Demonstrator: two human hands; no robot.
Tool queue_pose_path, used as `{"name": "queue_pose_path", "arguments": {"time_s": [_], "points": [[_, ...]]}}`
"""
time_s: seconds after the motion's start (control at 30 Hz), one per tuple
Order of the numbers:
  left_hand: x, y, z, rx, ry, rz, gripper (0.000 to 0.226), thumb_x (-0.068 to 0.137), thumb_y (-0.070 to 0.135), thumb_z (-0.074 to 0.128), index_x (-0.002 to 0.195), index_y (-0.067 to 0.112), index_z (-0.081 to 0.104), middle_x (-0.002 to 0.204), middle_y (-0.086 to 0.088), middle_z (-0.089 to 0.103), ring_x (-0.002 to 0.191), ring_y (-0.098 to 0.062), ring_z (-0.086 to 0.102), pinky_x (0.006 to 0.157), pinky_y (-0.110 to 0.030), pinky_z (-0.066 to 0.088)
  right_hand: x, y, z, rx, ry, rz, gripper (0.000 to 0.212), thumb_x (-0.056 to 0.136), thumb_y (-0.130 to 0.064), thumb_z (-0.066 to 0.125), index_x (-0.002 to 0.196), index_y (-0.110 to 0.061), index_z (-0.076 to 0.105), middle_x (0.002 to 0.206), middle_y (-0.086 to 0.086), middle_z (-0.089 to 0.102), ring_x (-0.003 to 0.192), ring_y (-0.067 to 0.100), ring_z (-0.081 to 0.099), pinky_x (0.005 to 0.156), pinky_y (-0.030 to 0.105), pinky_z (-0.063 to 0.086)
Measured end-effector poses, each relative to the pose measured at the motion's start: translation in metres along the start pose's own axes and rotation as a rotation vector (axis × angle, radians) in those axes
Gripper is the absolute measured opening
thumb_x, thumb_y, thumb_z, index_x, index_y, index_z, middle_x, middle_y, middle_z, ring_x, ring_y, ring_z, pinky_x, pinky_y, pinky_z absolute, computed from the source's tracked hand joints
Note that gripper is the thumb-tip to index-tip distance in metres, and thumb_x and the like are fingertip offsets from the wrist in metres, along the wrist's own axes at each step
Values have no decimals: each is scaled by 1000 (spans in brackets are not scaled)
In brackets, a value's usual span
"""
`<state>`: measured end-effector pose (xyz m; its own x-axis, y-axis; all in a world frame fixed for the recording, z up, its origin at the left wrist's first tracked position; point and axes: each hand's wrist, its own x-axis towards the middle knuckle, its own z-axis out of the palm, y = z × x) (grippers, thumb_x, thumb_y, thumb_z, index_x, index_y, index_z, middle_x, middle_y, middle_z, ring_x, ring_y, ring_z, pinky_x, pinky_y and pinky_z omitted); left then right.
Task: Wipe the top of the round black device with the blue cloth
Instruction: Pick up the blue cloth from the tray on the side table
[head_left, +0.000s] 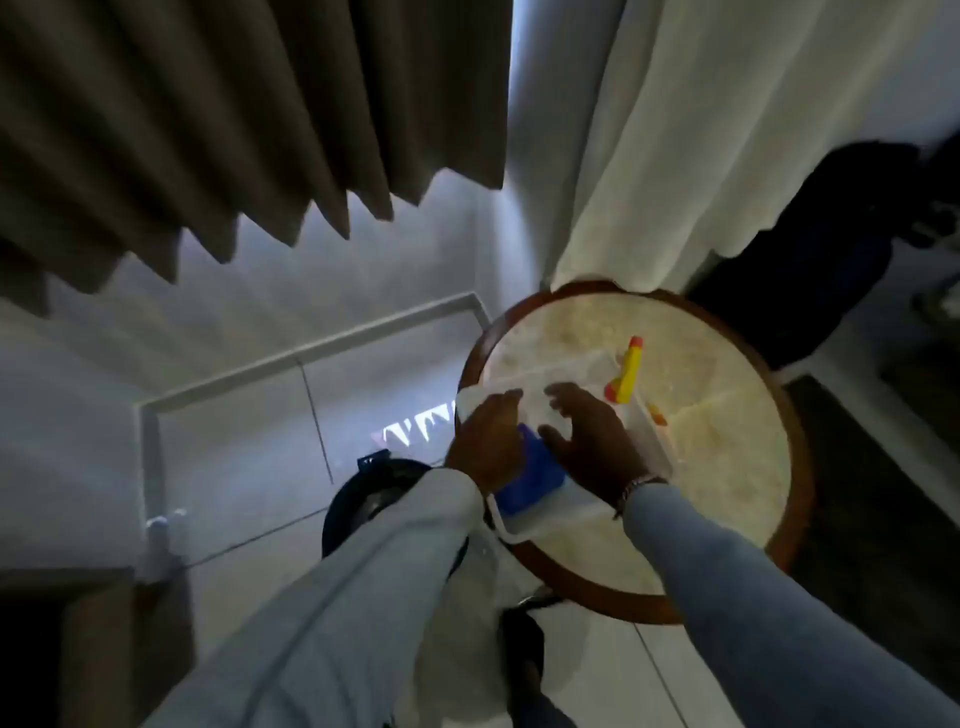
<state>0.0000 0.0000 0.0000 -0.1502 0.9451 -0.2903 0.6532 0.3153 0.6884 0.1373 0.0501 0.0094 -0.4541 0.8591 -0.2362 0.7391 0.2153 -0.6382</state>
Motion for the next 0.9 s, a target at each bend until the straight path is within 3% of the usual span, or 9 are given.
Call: {"name": "queue_pose_path", "arguments": {"time_s": [0.23, 0.3, 0.37, 0.43, 0.53, 0.67, 0.73, 0.83, 0.9], "points": [[76, -53, 78, 528, -317, -94, 44, 84, 22, 63, 121, 4, 49, 121, -20, 57, 110, -38, 58, 94, -45, 48, 32, 92, 88, -39, -101, 217, 50, 79, -35, 72, 116, -9, 50, 113, 15, 58, 101, 32, 58, 83, 38, 48], [84, -65, 90, 590, -340, -57, 53, 83, 25, 63, 129, 5, 44, 123, -21, 54, 110, -40, 57, 94, -48, 46, 34, 104, 109, -47, -83, 204, 51, 77, -38, 72, 111, -7, 51, 105, 15, 58, 93, 33, 58, 76, 39, 50], [87, -77, 102, 581, -326, -31, 64, 82, 28, 64, 136, 7, 37, 127, -23, 49, 112, -42, 54, 96, -51, 44, 34, 116, 126, -118, -79, 196, 53, 75, -36, 71, 113, -7, 49, 106, 15, 56, 93, 33, 55, 74, 34, 41], [88, -86, 109, 512, -276, -17, 64, 82, 26, 63, 136, 6, 35, 122, -25, 52, 109, -44, 55, 94, -54, 47, 35, 124, 135, -135, -42, 211, 62, 71, -32, 74, 120, -7, 45, 113, 15, 53, 99, 34, 52, 77, 33, 37], [92, -94, 114, 324, -255, 13, 54, 79, 17, 64, 127, 7, 43, 110, -23, 60, 101, -40, 60, 89, -51, 50, 38, 124, 134, 58, -62, 311, 65, 70, -26, 79, 122, -7, 44, 113, 14, 57, 97, 30, 57, 75, 34, 44], [91, -100, 106, 85, -190, 46, 50, 71, 3, 69, 117, 9, 53, 108, -20, 65, 100, -34, 63, 88, -47, 55, 40, 119, 127, 93, -78, 284, 41, 71, -24, 79, 102, -6, 60, 91, 10, 65, 81, 25, 59, 65, 27, 39], [86, -99, 98, -61, -125, 92, 50, 71, -1, 71, 119, 4, 56, 111, -21, 66, 103, -32, 63, 92, -40, 54, 37, 114, 115, 220, -27, 283, 31, 69, -18, 80, 95, -10, 65, 85, 6, 65, 81, 25, 63, 61, 26, 45], [68, -96, 72, -219, -25, 177, 49, 79, 7, 73, 123, 0, 54, 115, -15, 63, 105, -21, 61, 92, -12, 46, 31, 99, 96, 587, -2, 312, 36, 66, -11, 79, 97, -16, 63, 101, 9, 68, 96, 30, 66, 84, 48, 57], [50, -97, 49, -319, 7, 277, 51, 75, 13, 76, 120, 5, 54, 108, -2, 61, 99, -15, 63, 88, -12, 50, 26, 83, 87, 920, -153, 270, 58, 64, -15, 78, 117, -11, 56, 121, 14, 63, 111, 32, 62, 95, 54, 52]]}}
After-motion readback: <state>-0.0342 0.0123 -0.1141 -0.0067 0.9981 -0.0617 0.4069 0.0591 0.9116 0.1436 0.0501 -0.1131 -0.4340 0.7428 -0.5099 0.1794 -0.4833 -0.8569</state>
